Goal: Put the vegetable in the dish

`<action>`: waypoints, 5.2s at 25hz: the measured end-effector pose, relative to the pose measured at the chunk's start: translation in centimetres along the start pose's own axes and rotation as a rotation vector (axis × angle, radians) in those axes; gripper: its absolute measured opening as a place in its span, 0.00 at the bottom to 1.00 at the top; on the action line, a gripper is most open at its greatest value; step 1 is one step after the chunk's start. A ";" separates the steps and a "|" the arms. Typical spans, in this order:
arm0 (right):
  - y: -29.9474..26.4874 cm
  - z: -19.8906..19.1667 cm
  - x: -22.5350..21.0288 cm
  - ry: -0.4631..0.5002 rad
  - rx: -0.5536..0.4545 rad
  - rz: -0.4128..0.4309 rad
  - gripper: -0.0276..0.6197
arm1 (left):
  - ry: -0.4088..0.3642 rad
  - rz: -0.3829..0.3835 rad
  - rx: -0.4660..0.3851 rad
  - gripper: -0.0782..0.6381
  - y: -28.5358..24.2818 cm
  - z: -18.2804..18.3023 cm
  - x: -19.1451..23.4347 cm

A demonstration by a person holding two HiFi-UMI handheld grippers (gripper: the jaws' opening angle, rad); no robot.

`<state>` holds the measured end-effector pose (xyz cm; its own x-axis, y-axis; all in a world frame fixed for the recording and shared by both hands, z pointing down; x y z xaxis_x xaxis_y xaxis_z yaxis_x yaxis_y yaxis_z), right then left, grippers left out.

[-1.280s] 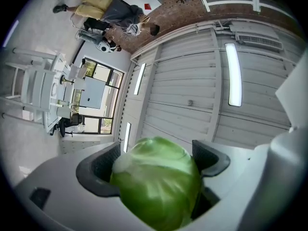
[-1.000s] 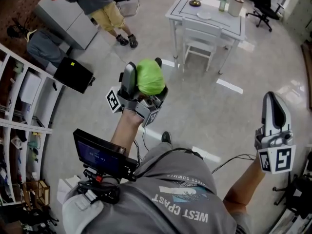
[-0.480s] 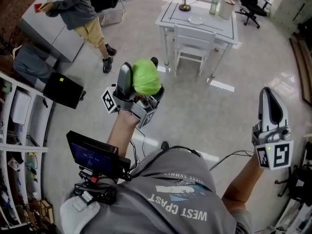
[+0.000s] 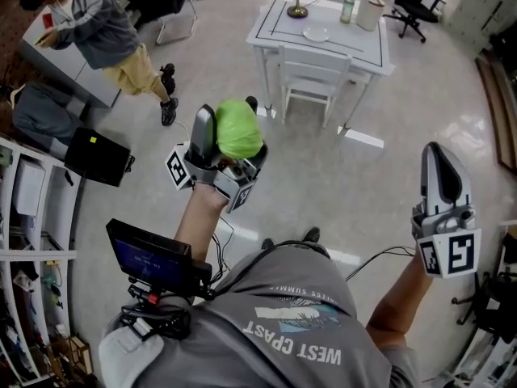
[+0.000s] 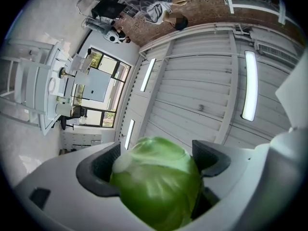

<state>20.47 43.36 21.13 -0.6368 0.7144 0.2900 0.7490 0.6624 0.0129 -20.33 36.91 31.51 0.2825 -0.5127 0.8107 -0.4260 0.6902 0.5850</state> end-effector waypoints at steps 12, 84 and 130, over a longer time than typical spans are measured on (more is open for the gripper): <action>-2.6 -5.2 -11.9 0.007 0.014 0.106 0.06 | -0.030 0.008 -0.059 0.76 -7.6 -2.4 7.4; -36.9 -14.4 -35.9 -0.039 0.053 0.091 0.06 | 0.004 0.085 0.078 0.76 -37.8 23.9 31.0; -49.5 -27.8 -53.7 -0.196 0.134 0.325 0.06 | -0.095 0.464 -0.022 0.76 -48.0 29.6 55.1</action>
<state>22.67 -34.12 31.50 -0.4028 0.9125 0.0705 0.8950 0.4089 -0.1781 -9.76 -39.51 47.41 -0.0130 -0.1915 0.9814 -0.4699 0.8675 0.1631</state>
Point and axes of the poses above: the fingertips, and each gripper's own axes: y backward along the fingers, x to its left, z out of its top, the point moved 10 cm from there along y, backward along the fingers, and after that the axes turned 13 degrees about z, right-handed, at the moved point
